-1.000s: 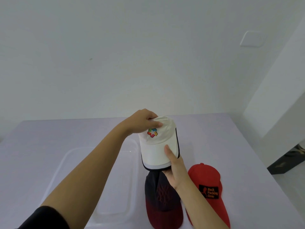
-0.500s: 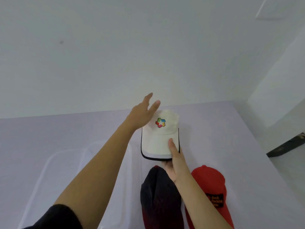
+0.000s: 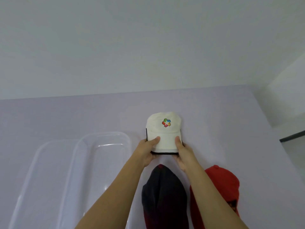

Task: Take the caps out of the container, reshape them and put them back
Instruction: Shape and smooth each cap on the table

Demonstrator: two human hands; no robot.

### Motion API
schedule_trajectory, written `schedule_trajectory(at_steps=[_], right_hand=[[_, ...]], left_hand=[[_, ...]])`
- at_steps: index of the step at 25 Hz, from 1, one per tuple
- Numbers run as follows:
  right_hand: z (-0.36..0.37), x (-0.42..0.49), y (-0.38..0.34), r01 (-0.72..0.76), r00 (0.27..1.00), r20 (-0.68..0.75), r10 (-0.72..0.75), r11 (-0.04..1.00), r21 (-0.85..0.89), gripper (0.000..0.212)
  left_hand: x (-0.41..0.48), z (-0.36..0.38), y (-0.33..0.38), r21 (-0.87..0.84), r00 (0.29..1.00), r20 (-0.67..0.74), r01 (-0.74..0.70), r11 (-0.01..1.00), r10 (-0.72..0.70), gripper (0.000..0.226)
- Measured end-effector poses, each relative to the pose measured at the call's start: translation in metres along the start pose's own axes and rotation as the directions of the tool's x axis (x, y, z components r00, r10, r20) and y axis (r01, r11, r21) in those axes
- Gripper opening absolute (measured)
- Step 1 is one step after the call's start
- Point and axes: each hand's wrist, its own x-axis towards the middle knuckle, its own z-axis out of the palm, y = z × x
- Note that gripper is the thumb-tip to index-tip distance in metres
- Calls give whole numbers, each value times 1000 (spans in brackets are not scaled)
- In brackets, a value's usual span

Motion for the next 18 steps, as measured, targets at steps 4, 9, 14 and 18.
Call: schedule_trajectory(at_steps=[4, 9, 14, 18], right_hand=[[-2, 9, 7, 31, 975, -162, -150, 819, -572, 69], [-3, -2, -3, 130, 930, -100, -354, 571, -811, 59], [4, -2, -36, 205, 972, 88, -218, 601, -772, 70], [2, 0, -46, 26, 1000, 20, -23, 338, -941, 84]], left_hand=[[21, -7, -13, 288, 985, -151, -32, 957, 79, 43], [20, 4, -17, 779, 934, -234, 14, 627, 271, 50], [15, 14, 5, 775, 929, -78, -172, 608, 362, 55], [4, 11, 3, 856, 916, -53, -163, 491, 397, 53]])
